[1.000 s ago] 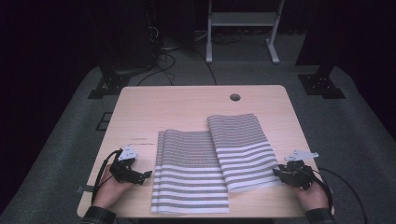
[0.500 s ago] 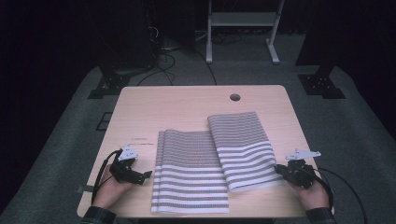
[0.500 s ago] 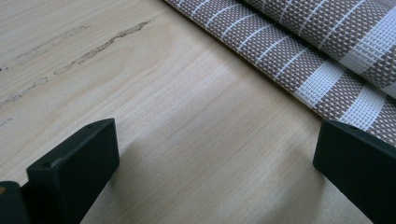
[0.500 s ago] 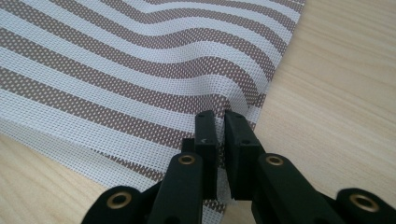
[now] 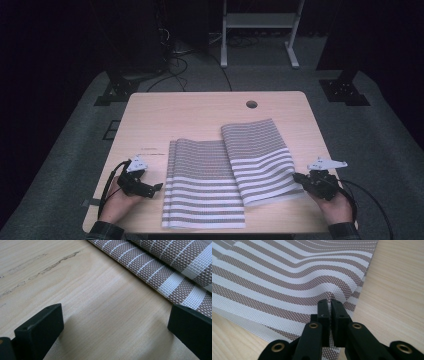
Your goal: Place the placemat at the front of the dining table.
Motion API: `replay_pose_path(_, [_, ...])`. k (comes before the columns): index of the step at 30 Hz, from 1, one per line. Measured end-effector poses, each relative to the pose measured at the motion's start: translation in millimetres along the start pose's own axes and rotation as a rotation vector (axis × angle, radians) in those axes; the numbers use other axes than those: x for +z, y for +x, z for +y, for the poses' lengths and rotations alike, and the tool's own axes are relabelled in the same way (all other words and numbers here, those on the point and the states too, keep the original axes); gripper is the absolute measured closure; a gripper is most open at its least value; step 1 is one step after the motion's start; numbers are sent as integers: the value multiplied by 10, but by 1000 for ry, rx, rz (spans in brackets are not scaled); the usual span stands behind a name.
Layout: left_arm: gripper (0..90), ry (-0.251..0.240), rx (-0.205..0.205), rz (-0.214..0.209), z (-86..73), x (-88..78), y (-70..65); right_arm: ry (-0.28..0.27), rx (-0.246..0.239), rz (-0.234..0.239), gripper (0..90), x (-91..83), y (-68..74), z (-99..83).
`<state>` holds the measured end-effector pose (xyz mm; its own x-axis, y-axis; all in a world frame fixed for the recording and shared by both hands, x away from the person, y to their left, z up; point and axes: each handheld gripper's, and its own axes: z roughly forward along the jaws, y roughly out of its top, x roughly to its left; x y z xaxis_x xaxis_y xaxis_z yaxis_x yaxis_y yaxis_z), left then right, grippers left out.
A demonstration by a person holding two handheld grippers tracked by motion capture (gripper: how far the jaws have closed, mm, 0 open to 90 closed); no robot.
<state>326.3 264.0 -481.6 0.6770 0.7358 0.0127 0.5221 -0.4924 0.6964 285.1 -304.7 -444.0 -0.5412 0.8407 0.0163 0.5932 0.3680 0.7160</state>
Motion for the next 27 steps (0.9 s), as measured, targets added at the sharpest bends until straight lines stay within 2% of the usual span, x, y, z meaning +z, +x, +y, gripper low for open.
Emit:
replay_pose_path(13, [0, 0, 3, 0, 2, 1, 1, -65, -25, 37, 868, -54, 94, 112])
replay_pose_path(27, [0, 5, -2, 1, 10, 4, -5, -121, -73, 70, 871, -75, 221, 293])
